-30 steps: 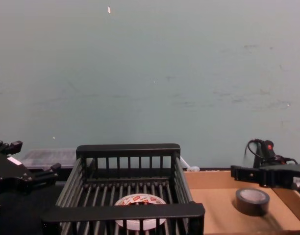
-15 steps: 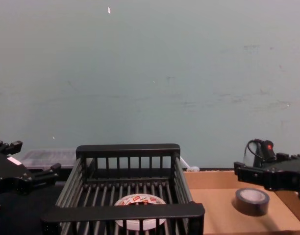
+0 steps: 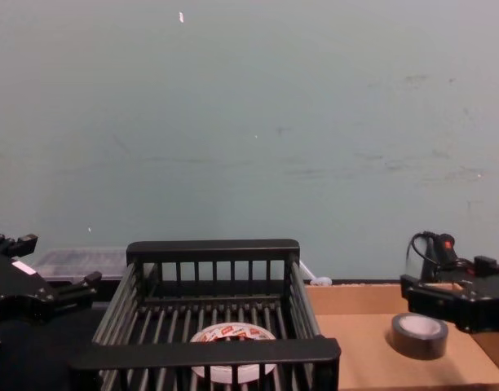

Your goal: Pick up the white tape and place it into the black box , Pick up the silver tape and place it into the brown box.

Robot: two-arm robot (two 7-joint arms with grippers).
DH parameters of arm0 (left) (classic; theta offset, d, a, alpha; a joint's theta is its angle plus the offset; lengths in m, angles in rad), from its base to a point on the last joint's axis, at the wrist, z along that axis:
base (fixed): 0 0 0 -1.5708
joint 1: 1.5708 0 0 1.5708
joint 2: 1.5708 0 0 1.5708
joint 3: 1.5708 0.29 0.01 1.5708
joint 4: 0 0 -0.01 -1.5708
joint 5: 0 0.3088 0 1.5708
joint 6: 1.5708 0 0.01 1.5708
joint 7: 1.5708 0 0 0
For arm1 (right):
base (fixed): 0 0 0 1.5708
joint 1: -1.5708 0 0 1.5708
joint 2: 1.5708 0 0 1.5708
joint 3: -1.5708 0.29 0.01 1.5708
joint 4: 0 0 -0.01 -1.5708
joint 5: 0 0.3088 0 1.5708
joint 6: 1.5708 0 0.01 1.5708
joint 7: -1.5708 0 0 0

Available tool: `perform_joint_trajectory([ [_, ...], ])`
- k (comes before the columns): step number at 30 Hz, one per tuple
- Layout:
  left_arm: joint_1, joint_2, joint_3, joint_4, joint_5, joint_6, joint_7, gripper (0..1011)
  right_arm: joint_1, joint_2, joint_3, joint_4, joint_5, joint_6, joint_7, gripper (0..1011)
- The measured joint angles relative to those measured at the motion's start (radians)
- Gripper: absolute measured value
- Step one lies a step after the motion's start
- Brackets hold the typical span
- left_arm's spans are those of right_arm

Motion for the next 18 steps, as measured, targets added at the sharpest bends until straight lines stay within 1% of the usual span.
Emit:
perform_joint_trajectory([
  [1,0.000,0.000,0.000,0.000,0.000,0.000,0.000,1001,-0.004,0.000,0.002,-0.001,-0.001,-0.006,0.002,1002],
  [2,0.000,0.000,0.000,0.000,0.000,0.000,0.000,1001,-0.018,-0.003,0.008,-0.005,-0.007,-0.027,0.005,1002],
  [4,0.000,0.000,0.000,0.000,0.000,0.000,0.000,1001,-0.023,-0.004,0.010,-0.006,-0.010,-0.034,0.005,1002],
  [7,0.000,0.000,0.000,0.000,0.000,0.000,0.000,1001,-0.049,-0.011,0.018,-0.015,-0.030,-0.071,-0.003,1002],
  [10,0.000,0.000,0.000,0.000,0.000,0.000,0.000,1001,-0.071,-0.017,0.025,-0.024,-0.046,-0.098,-0.015,1002],
  [18,0.000,0.000,0.000,0.000,0.000,0.000,0.000,1001,-0.111,-0.030,0.037,-0.034,-0.076,-0.133,-0.024,1002],
])
